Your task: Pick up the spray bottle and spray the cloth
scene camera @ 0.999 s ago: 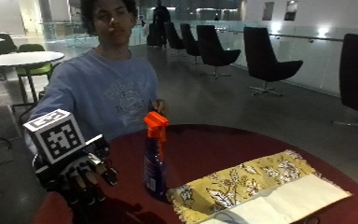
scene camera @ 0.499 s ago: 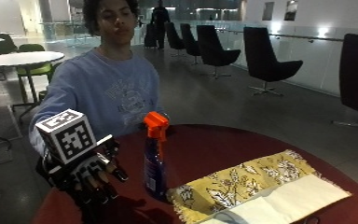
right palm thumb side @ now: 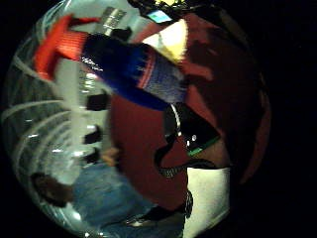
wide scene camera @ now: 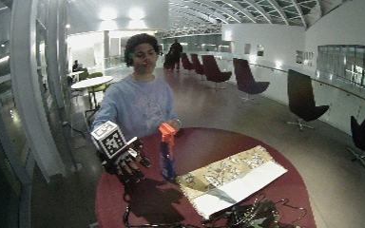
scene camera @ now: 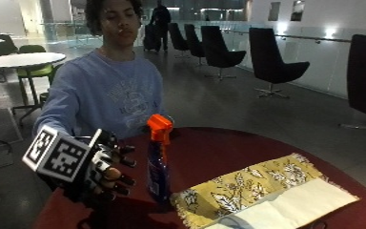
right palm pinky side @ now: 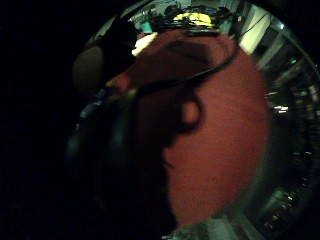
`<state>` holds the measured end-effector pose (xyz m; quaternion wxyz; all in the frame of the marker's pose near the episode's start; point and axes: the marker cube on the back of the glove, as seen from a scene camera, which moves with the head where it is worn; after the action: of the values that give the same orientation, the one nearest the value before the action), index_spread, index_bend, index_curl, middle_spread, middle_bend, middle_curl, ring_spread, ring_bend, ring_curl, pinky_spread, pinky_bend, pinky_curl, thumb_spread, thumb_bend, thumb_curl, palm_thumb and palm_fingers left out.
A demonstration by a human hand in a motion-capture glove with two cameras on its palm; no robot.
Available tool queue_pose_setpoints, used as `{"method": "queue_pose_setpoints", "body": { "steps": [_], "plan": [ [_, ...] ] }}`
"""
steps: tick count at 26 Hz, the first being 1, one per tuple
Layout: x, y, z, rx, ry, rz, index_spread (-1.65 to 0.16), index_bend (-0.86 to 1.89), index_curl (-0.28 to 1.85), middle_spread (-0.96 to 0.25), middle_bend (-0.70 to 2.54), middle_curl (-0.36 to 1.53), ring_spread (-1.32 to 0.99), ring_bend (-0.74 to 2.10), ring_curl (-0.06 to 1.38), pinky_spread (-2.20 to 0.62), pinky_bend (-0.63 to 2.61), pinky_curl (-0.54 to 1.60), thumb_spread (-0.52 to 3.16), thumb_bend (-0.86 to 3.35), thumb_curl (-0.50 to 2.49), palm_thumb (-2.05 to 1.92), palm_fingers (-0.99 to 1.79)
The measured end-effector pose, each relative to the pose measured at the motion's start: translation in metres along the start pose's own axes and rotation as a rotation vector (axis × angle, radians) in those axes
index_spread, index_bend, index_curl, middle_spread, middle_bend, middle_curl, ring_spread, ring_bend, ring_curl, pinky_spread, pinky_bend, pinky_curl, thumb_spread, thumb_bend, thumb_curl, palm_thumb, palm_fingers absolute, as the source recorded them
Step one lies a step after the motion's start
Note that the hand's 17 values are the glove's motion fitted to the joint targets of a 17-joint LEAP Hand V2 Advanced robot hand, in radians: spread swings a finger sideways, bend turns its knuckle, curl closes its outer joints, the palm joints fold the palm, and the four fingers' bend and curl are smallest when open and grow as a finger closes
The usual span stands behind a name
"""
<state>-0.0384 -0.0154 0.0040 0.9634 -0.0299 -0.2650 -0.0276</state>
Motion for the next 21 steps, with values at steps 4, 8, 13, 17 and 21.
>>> {"method": "queue_pose_setpoints", "body": {
  "steps": [4,8,13,17,21],
  "plan": [
    [-0.012,-0.003,0.011,0.065,-0.399,-0.024,-0.39,0.07,0.20,-0.04,0.31,0.29,0.00,0.43,0.26,0.22,0.30,0.27,1.09,0.18,0.28,0.60,0.65],
    [-0.024,-0.008,0.022,0.055,-0.505,-0.055,-0.39,0.08,0.19,-0.04,0.32,0.31,-0.01,0.45,0.28,0.20,0.31,0.29,1.10,0.14,0.29,0.58,0.67],
    [-0.037,-0.016,0.039,0.023,-0.520,-0.077,-0.39,0.10,0.20,-0.04,0.32,0.33,0.00,0.45,0.30,0.21,0.31,0.31,1.11,0.10,0.30,0.59,0.63],
    [-0.046,-0.025,0.052,0.011,-0.517,-0.094,-0.39,0.10,0.20,-0.03,0.32,0.34,0.01,0.43,0.30,0.21,0.32,0.32,1.10,0.07,0.30,0.59,0.59],
    [-0.056,-0.036,0.065,0.026,-0.534,-0.097,-0.39,0.10,0.19,-0.03,0.31,0.34,0.01,0.40,0.30,0.22,0.34,0.33,1.07,0.03,0.30,0.59,0.52]
  ]
}}
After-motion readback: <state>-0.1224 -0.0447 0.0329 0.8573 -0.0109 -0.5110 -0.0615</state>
